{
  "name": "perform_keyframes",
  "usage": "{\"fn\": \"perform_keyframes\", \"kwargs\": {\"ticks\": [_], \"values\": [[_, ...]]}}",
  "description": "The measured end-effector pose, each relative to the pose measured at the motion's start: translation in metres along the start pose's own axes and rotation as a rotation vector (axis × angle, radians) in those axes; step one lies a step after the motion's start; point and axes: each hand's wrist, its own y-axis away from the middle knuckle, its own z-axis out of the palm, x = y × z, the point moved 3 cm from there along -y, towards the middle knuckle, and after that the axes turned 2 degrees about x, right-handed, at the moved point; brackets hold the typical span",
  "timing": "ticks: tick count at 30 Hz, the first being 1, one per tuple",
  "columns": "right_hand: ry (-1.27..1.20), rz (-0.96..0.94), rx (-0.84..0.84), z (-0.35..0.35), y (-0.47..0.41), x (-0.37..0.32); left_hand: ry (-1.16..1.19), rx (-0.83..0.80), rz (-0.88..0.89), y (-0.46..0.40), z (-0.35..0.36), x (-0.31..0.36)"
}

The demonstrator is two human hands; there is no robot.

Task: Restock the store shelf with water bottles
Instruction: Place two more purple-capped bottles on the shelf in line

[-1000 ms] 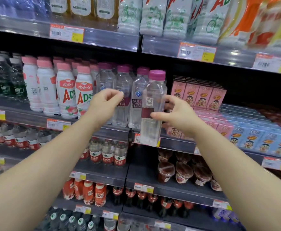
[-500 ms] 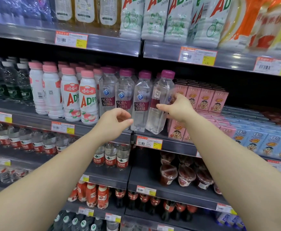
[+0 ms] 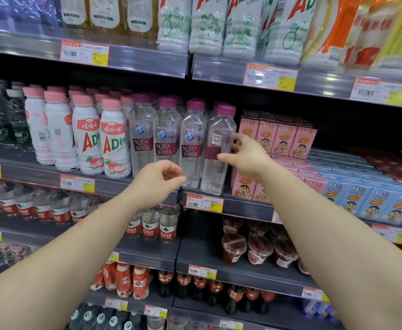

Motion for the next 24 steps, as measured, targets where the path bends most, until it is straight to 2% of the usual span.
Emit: {"fn": "perform_keyframes", "kwargs": {"ticks": [8,10,17,24], "values": [[-0.059,0.07,-0.165,-0.011,-0.01,0.008,0.041,-0.001,-0.036,0.004,-0.003,-0.007],[-0.056,0.077,-0.125,-0.011,-0.01,0.005,0.05,0.006,-0.043,0.004,-0.003,-0.01],[-0.034,0.023,0.194,0.008,-0.002,-0.016,0.052,-0.017,-0.045,-0.002,0.004,-0.01],[-0.13,0.051,0.153,-0.002,-0.007,-0.005,0.05,-0.023,-0.036,-0.006,0.004,-0.01]]}}
